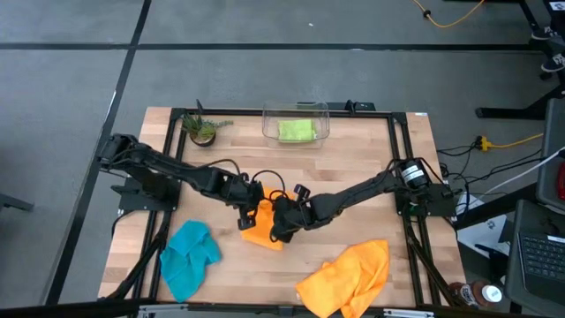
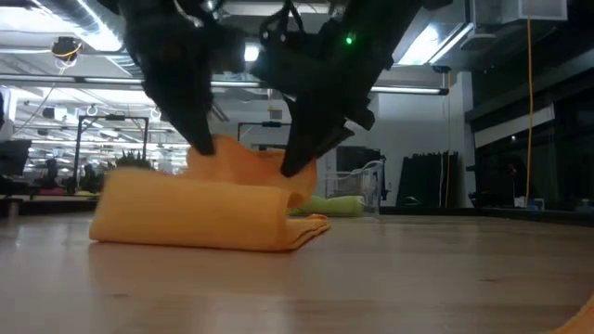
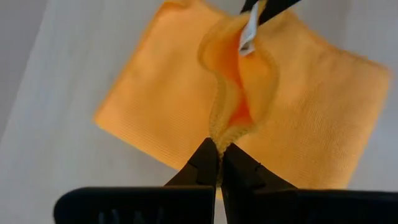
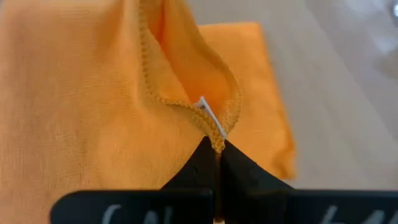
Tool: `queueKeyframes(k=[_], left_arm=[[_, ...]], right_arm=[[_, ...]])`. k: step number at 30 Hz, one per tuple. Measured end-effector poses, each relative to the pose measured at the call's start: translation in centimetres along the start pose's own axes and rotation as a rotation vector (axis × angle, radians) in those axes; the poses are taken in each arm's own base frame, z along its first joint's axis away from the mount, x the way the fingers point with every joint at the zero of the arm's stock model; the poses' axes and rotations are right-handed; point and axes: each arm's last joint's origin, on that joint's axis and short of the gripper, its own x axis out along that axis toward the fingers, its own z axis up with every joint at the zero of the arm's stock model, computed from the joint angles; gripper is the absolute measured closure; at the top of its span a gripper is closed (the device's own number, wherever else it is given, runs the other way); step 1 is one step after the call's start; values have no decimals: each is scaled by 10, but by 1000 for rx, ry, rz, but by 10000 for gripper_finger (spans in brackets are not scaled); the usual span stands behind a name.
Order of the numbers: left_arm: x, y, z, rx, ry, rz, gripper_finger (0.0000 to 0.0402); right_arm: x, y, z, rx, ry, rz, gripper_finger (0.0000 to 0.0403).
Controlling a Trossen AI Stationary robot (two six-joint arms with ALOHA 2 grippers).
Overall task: Fold microfiber towels
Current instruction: Fold the top orange microfiber cloth
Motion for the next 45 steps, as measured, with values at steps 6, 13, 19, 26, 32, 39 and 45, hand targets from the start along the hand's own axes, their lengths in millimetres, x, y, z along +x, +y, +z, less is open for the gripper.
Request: queueKeyframes(k=[6,13,19,26,32,39,45], left_arm=[[14,16,6,0,20,43,401],[16,26,9,-2,18,56,401],[16,29,12,9,-8,82,389],[16,35,14,-11,-10,95,314],[16,41,16,-47,-13,106,262],[5,43,16,-81,-14,104,249],[-32,38,21,-94,45,114,252]], right_arm=[[9,-15,-1,23,43,-49,399],[16,-23,-4,32,70,-50,394],[18,-26,-1,5,63,-51,384],[21,-32,2,5,69,-64,322],[23,-39,3,9,93,-86,272],[12,-43,13,-17,150,-127,250],[-8,-37,27,-87,192,-86,248]])
